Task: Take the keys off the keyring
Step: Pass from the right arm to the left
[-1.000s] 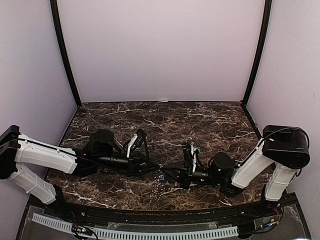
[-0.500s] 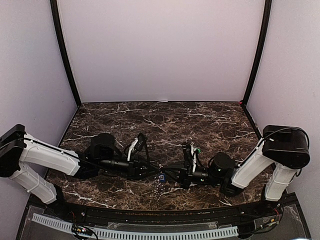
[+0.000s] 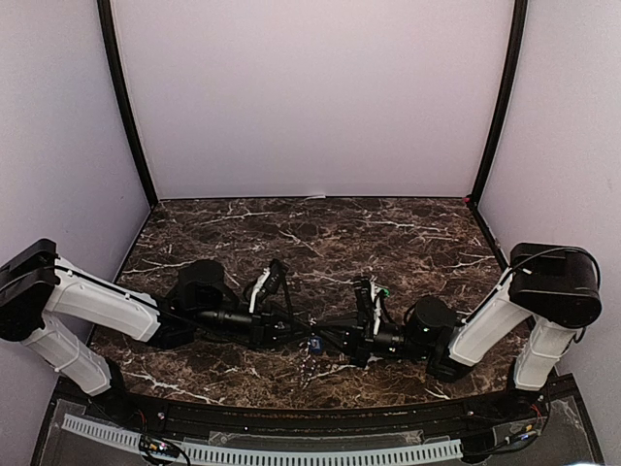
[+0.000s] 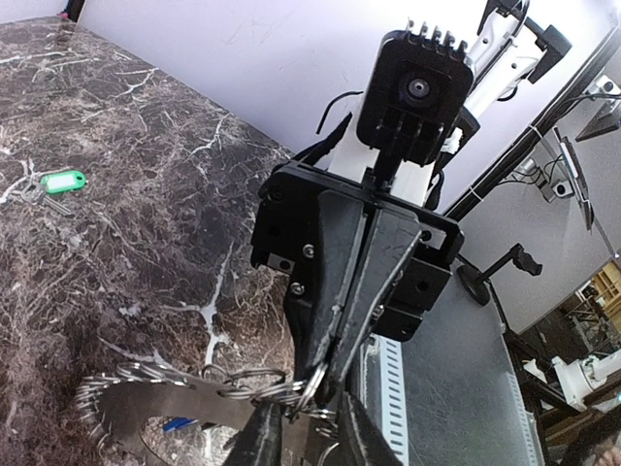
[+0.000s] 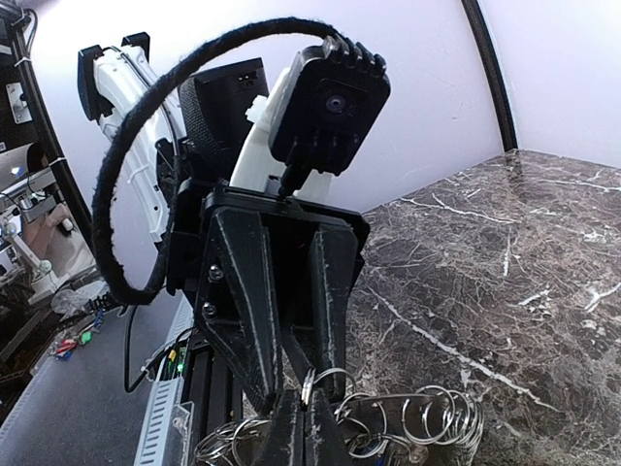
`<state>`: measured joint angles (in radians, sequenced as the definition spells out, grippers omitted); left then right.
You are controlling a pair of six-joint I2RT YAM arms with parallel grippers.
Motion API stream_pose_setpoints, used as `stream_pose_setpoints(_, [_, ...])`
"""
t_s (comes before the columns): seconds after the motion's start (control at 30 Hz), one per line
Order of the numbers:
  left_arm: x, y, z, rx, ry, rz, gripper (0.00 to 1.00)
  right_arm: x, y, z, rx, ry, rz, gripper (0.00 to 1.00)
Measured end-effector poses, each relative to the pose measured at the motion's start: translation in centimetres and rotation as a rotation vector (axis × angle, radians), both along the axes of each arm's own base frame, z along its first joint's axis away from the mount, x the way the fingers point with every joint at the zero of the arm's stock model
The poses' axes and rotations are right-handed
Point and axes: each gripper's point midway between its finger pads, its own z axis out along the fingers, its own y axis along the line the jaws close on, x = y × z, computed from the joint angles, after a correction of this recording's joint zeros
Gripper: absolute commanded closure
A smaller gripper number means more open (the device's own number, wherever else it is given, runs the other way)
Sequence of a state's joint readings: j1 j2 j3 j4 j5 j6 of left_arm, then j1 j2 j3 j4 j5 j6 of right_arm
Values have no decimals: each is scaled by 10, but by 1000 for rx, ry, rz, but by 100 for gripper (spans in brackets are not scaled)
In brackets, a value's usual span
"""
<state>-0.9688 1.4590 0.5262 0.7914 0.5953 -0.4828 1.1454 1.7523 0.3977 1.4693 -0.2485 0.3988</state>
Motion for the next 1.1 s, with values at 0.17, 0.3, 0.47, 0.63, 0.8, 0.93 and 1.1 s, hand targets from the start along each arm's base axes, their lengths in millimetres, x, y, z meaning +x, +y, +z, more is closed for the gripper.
stream_pose_setpoints(0.17, [-1,-1,-2,-6,2,-17,93,0,0,-1,-2,1,2,100])
stream_pose_setpoints(0.3, [-2,-1,-2,-10,-2,-29,100,0,0,-1,-2,8,1,100])
stream_pose_setpoints(0.47, [-2,0,-2,-10,-12,-28,100,0,0,-1,3,14,3,100])
stream_pose_setpoints(0.63, [-4,2,1,-2,-31,-24,100,0,0,2,15,9,3,90])
stream_pose_setpoints(0.8, [-8,7,-5,47,-19,-32,100,-4,-7,-3,1,0,0,55])
stream_pose_setpoints(0.93, [-9,7,-8,100,-3,-41,100,-7,-19,-5,-8,7,-10,49])
stream_pose_setpoints(1.1, [-9,8,-3,160,7,-68,100,-10,-23,7,-6,-11,2,48])
